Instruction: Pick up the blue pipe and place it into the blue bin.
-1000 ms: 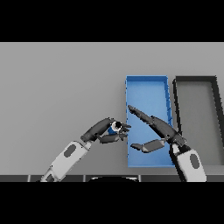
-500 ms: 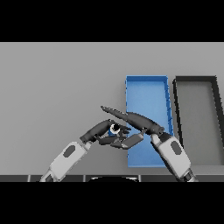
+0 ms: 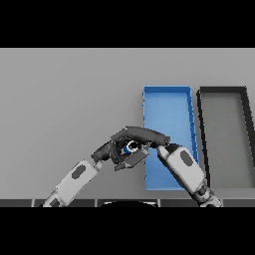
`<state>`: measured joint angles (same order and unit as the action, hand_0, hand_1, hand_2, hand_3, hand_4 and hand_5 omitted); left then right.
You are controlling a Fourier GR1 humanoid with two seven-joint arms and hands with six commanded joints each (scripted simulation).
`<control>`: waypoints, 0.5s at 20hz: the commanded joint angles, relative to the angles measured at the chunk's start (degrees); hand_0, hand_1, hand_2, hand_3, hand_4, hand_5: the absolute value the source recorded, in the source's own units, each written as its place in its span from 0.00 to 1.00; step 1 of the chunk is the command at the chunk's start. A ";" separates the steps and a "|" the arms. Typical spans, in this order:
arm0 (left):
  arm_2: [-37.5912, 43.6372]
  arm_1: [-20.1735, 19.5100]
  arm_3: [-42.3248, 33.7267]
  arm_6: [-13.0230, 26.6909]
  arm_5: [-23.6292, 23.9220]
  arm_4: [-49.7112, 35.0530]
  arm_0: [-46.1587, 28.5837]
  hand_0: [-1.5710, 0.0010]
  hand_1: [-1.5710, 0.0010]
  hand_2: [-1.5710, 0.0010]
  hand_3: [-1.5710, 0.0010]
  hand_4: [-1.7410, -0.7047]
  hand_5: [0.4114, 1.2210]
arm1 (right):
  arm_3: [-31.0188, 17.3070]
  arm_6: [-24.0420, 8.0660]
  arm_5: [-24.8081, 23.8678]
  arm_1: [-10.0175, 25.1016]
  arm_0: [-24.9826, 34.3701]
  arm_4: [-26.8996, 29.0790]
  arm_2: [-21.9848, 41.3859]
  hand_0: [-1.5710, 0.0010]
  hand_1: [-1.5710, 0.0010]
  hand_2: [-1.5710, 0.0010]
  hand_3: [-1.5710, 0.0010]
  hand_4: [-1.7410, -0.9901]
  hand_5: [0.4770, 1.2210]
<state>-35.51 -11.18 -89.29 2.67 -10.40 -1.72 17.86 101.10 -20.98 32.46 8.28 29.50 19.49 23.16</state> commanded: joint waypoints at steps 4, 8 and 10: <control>2.25 1.89 -0.99 -4.12 -0.02 -3.70 -0.99 0.17 0.18 0.24 0.21 0.07 1.00 | -0.53 -0.73 -1.23 -0.60 -1.02 3.81 0.69 0.14 0.15 0.14 0.20 0.36 0.58; 2.77 2.49 -0.19 -4.57 -1.01 -5.07 -1.24 0.07 0.07 0.13 0.08 0.03 1.00 | 0.05 4.55 0.06 1.04 -0.88 -2.77 1.65 0.06 0.06 0.06 0.08 0.38 0.83; 2.81 2.61 -0.16 -4.75 -0.48 -5.13 -1.07 0.04 0.05 0.11 0.05 0.02 1.00 | 0.47 4.97 -0.40 0.50 -1.34 -3.06 1.95 0.04 0.04 0.04 0.05 0.36 0.89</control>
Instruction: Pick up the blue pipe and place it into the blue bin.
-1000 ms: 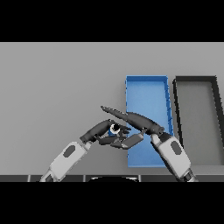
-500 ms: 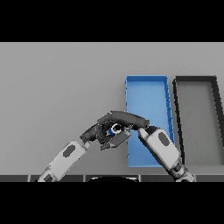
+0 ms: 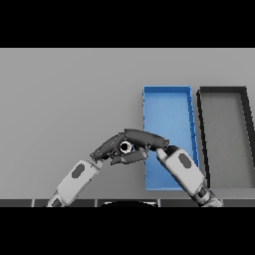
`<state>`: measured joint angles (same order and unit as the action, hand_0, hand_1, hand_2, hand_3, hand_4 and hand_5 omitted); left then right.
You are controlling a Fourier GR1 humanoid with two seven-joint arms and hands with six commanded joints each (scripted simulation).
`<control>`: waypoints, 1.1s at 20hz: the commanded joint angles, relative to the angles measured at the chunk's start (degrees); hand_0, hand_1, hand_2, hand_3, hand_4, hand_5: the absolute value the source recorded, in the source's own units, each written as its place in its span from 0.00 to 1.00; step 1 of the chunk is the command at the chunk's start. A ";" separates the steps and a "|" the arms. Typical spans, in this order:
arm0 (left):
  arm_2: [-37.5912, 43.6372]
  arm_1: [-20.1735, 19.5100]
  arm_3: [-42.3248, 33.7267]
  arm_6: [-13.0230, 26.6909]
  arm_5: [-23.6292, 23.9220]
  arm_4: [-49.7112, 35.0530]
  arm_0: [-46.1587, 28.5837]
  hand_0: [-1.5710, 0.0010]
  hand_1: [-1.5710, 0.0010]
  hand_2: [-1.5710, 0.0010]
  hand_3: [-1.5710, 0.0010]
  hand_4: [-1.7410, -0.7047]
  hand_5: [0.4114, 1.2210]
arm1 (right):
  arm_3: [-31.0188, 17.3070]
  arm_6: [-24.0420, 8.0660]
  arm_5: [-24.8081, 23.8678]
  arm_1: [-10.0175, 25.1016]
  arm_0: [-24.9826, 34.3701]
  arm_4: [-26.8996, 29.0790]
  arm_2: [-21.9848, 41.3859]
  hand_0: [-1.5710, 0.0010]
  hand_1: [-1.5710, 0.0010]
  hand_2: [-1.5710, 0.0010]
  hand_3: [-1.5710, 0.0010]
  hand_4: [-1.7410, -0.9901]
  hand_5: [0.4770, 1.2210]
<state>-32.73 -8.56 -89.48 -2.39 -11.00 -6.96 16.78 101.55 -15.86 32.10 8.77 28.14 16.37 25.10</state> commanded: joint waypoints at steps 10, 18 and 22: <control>-2.10 -5.51 0.46 -2.54 -1.81 8.42 1.33 0.85 0.86 0.87 0.86 0.72 0.64 | 0.35 -2.80 1.67 -2.87 -0.46 1.90 -2.46 0.00 0.00 0.00 0.01 0.33 0.99; -1.81 -5.00 0.72 2.58 -2.04 6.68 2.04 0.97 0.98 0.98 0.98 0.82 0.23 | 0.58 -2.10 3.67 -5.34 -1.10 -0.53 -4.15 0.00 0.00 0.00 0.00 0.33 1.00; -1.50 -4.63 2.11 3.34 -1.36 6.92 1.57 0.99 0.99 0.99 0.99 0.82 0.19 | 1.38 -3.64 3.05 -6.06 -1.57 1.87 -5.42 0.00 0.00 0.00 0.00 0.34 1.00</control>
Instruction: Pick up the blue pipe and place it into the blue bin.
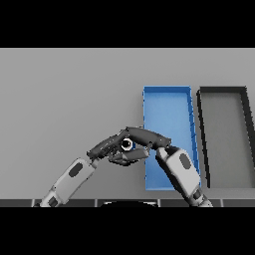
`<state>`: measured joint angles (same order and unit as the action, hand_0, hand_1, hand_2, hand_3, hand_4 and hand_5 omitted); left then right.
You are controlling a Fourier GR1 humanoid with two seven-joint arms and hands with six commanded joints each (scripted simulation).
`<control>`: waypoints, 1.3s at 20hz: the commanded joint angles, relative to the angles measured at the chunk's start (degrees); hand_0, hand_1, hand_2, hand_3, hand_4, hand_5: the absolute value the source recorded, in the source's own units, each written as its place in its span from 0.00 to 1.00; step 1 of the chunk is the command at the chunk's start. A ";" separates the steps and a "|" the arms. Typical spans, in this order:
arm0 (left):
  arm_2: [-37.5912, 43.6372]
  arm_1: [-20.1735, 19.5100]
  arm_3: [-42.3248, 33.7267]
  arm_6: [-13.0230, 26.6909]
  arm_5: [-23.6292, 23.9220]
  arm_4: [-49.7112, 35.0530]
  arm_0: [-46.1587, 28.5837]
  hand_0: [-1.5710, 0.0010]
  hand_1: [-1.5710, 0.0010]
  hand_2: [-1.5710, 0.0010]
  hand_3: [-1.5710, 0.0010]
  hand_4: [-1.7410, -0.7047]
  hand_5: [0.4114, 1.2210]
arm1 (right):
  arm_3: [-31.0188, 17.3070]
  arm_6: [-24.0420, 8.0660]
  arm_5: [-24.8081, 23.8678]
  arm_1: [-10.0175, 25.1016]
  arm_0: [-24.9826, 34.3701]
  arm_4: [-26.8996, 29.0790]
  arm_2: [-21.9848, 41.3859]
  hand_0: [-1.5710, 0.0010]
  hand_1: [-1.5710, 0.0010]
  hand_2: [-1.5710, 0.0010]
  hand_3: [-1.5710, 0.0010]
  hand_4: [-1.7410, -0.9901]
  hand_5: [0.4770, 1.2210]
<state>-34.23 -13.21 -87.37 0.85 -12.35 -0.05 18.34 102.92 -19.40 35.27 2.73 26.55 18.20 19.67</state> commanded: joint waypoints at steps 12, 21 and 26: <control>-0.69 0.18 -1.21 3.78 -0.55 -0.69 -0.49 1.00 1.00 1.00 1.00 0.80 0.11 | 0.07 -13.25 -20.03 10.01 23.38 31.88 -12.74 0.00 0.00 0.00 0.00 0.04 0.88; -0.31 -0.80 -2.05 2.63 -1.22 -1.50 -1.55 1.00 1.00 1.00 1.00 0.80 0.09 | -19.11 -10.06 -24.74 19.16 31.38 21.23 -22.41 0.00 0.00 0.00 0.00 0.00 0.88; -0.07 -0.66 -1.85 3.26 -0.77 -1.11 -1.03 1.00 1.00 1.00 1.00 0.82 0.09 | -22.60 -11.83 -25.87 18.97 20.93 16.80 -23.65 0.00 0.00 0.00 0.00 0.00 0.87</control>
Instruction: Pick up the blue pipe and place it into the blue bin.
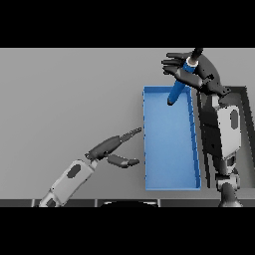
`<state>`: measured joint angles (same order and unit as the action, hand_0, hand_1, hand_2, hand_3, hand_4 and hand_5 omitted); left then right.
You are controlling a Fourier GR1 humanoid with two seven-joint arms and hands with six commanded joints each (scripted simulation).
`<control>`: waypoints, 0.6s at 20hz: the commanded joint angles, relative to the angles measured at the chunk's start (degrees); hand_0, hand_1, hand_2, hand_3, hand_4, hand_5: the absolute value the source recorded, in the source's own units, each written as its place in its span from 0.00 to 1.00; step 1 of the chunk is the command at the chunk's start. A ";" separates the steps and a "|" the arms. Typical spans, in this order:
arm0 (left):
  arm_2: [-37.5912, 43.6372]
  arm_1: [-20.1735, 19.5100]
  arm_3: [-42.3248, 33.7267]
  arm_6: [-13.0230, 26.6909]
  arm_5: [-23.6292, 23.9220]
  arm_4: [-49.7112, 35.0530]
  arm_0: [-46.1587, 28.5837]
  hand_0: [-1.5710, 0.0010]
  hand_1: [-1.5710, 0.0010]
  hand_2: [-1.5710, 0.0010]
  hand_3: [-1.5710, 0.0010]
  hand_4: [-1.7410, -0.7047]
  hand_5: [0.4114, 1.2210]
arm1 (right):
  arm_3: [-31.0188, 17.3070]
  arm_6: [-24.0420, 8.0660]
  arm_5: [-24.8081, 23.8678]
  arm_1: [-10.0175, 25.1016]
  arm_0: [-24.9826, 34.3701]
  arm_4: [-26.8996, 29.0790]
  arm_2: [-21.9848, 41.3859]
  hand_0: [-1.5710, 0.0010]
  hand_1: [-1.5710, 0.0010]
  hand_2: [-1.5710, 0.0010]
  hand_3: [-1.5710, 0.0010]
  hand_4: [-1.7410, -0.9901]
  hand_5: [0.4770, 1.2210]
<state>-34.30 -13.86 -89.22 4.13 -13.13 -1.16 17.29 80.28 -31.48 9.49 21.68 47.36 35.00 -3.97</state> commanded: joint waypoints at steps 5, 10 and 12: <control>0.11 -0.59 -0.51 -0.95 -0.41 -0.58 -1.14 1.00 1.00 1.00 1.00 0.82 0.07 | -0.17 -3.46 -4.44 -0.16 -8.64 -2.12 1.88 0.00 0.00 0.00 0.00 0.00 0.86; -0.37 0.25 -0.10 -0.24 -0.15 -0.29 -1.03 1.00 1.00 1.00 1.00 0.83 0.06 | -2.12 -3.46 -9.66 5.19 -15.84 2.64 13.20 0.00 0.00 0.00 0.00 0.11 0.87; -0.21 0.11 -0.93 -0.72 0.23 -0.38 -1.33 1.00 1.00 1.00 1.00 0.83 0.06 | -3.54 -3.46 -9.45 7.89 -17.70 4.30 16.84 0.00 0.00 0.00 0.00 0.20 0.86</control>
<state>-34.50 -13.76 -90.15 3.30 -12.90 -1.55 15.95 76.70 -34.94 0.17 29.61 29.62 39.23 12.88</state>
